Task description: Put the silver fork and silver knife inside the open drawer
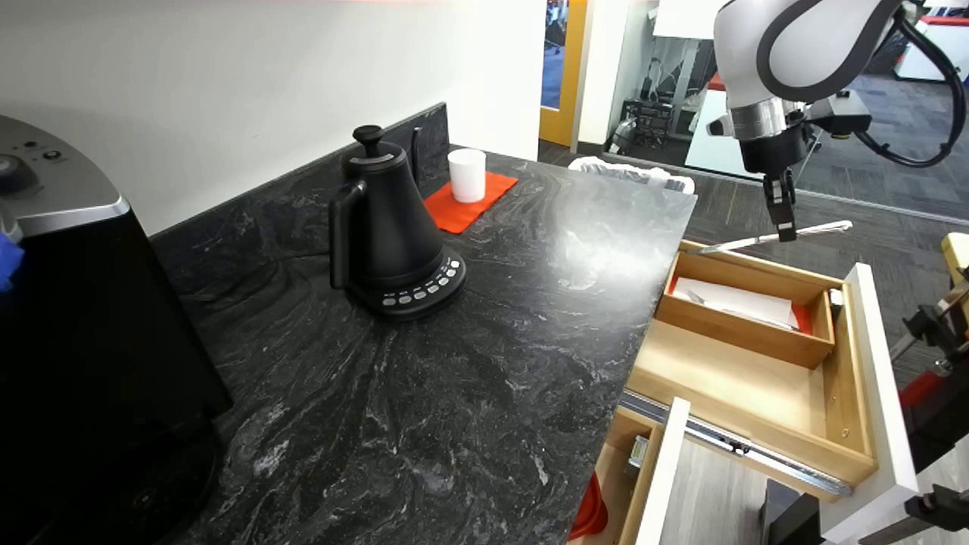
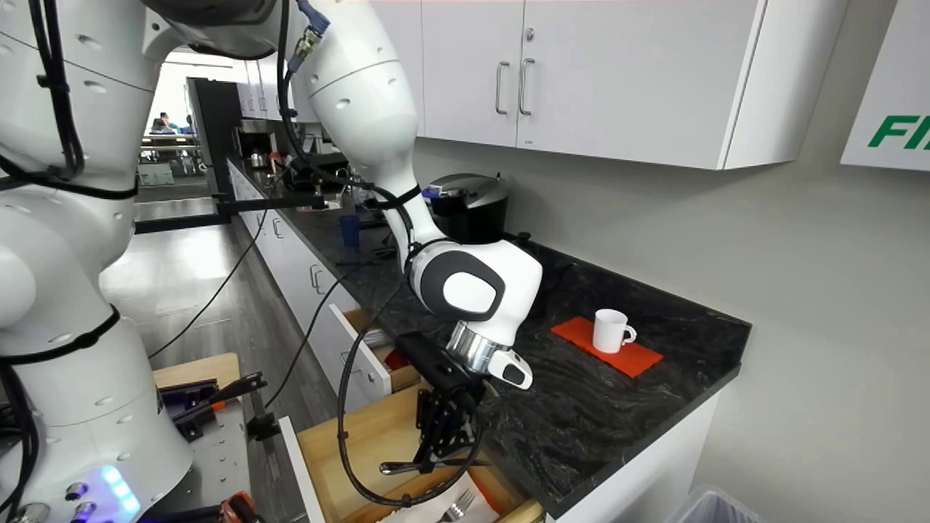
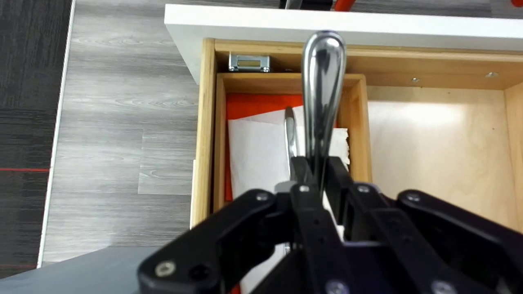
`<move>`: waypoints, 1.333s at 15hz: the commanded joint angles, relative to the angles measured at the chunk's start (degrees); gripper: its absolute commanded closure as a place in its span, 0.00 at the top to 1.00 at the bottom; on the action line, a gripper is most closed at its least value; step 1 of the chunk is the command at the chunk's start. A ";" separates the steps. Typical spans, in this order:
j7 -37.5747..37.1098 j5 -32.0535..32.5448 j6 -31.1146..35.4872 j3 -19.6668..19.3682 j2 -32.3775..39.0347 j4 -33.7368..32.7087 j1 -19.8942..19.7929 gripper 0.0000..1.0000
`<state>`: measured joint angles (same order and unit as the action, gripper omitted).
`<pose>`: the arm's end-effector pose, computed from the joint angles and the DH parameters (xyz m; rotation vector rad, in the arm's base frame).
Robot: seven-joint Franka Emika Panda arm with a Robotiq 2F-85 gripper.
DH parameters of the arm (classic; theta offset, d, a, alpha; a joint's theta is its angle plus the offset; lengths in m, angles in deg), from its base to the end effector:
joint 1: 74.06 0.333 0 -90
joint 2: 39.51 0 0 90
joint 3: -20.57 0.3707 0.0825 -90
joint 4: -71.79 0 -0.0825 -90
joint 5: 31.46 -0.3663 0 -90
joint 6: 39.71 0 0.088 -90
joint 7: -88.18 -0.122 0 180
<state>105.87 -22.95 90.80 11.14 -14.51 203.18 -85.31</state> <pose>0.4471 -0.1775 0.1867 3.0466 0.1062 -0.7403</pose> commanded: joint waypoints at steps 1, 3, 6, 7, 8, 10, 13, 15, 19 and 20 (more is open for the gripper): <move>0.41 1.80 0.62 -0.31 0.45 -0.83 -1.08 0.39; 0.24 2.01 0.55 -0.56 0.56 -1.12 -1.18 0.45; 0.11 2.10 0.76 -1.00 0.06 -0.46 -1.55 0.64; -0.05 1.94 0.52 -1.08 0.16 -0.71 -1.65 0.71; -0.25 1.99 0.50 -1.21 0.16 -0.76 -1.68 0.78; -1.43 1.99 0.22 -1.52 0.42 -1.33 -1.50 0.91; -0.54 1.44 -0.16 -0.93 -0.01 -0.85 -1.51 0.85; -0.59 1.44 -0.16 -0.93 -0.01 -0.92 -1.51 0.91; -0.61 1.44 -0.16 -0.93 -0.01 -0.94 -1.51 0.91; -0.61 1.44 -0.16 -0.94 -0.01 -0.94 -1.51 0.91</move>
